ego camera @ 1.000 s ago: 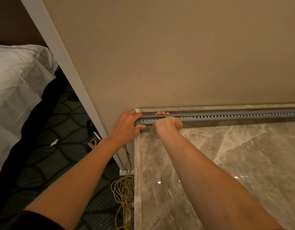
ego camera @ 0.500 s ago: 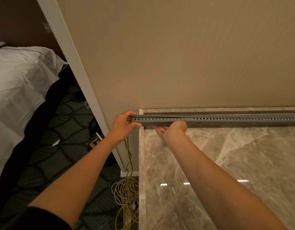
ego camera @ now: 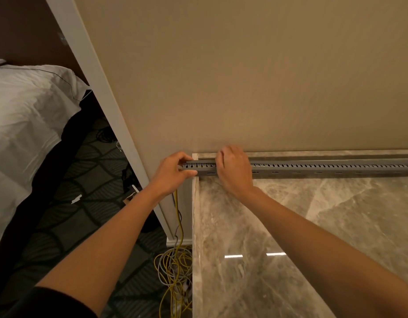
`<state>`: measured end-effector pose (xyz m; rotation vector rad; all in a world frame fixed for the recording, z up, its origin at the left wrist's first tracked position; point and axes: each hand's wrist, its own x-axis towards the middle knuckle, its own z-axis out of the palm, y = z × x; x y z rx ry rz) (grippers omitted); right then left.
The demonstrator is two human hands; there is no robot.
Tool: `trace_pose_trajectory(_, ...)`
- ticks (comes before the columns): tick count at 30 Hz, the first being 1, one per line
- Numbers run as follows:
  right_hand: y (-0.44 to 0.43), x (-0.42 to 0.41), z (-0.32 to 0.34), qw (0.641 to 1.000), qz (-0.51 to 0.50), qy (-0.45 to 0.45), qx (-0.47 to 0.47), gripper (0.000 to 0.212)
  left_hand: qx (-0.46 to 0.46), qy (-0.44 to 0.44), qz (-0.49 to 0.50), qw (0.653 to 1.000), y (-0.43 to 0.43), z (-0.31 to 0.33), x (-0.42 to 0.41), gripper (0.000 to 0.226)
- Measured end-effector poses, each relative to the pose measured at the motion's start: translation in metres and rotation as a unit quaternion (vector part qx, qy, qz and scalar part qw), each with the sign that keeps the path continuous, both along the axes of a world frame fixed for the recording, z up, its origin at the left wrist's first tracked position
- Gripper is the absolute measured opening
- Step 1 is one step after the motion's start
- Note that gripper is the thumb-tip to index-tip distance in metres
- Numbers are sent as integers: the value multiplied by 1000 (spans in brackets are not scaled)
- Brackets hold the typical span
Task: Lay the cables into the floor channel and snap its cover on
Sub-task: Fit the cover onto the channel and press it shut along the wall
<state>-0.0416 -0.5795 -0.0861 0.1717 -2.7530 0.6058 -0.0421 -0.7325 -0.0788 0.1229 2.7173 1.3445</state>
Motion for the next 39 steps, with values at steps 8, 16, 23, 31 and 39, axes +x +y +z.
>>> trace_pose_trajectory(8, -5, -14, -11, 987, -34, 17, 157, 27, 11, 5, 1, 1000, -1, -3, -4, 22)
trace_pose_trajectory(16, 4, -24, 8, 974, 83, -202, 63, 32, 163, -167, 96, 968, 4, -2, -12, 14)
trace_pose_trajectory(23, 5, -34, 27, 921, 74, -381, -42, 36, 204, -200, 177, 942, 14, 5, -19, 26)
trace_pose_trajectory(31, 6, -18, 12, 971, 96, -219, -7, 22, 232, -173, 230, 929, 18, 1, -17, 27)
trace_pose_trajectory(39, 13, -8, 11, 971, 169, -158, 53, 45, 239, -214, 144, 936, 7, 10, -16, 31)
